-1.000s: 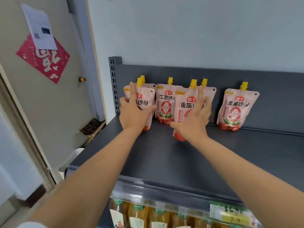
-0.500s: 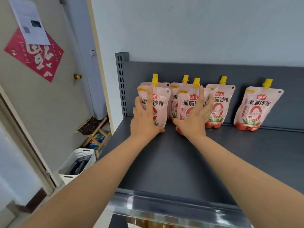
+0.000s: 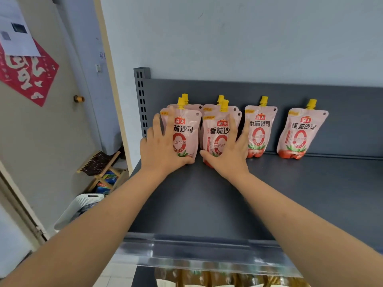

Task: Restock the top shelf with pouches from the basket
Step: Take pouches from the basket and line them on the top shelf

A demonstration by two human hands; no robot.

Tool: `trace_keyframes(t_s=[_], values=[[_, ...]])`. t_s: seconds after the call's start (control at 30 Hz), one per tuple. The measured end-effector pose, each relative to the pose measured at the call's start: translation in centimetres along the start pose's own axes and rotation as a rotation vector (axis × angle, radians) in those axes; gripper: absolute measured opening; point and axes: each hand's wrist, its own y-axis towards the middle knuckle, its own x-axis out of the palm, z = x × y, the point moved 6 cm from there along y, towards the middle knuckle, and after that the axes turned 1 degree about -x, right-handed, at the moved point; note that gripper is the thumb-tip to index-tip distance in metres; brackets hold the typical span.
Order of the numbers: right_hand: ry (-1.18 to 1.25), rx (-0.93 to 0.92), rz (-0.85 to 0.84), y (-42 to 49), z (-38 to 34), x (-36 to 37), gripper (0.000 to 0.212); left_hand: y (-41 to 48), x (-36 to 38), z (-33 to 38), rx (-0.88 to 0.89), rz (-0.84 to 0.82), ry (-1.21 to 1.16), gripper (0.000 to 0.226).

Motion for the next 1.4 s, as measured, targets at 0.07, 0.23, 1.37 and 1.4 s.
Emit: trace_keyframes(t_s=[0.07, 0.23, 1.37, 1.4], values=[[-0.095, 0.001, -0.057, -0.7, -0.1, -0.8, 0.111, -0.3, -1.2, 0.0, 0.044, 0.031, 0.017, 0.136], [-0.38, -0.035, -0.109, -3.6, 0.2, -5.1, 0.09, -0.4, -5.3, 1.0, 0.177, 0.129, -0.006, 0.132], [-0.74, 0.71, -0.26, -37.7, 35.7, -43.7, 0.074, -37.5, 4.7, 54.8, 1.06, -0.365, -0.222, 0.117], [-0.725, 0.732, -0.252, -38.0, 36.5, -43.7, 0.072, -37.7, 5.3, 55.2, 1.082, -0.377, -0.207, 0.118]])
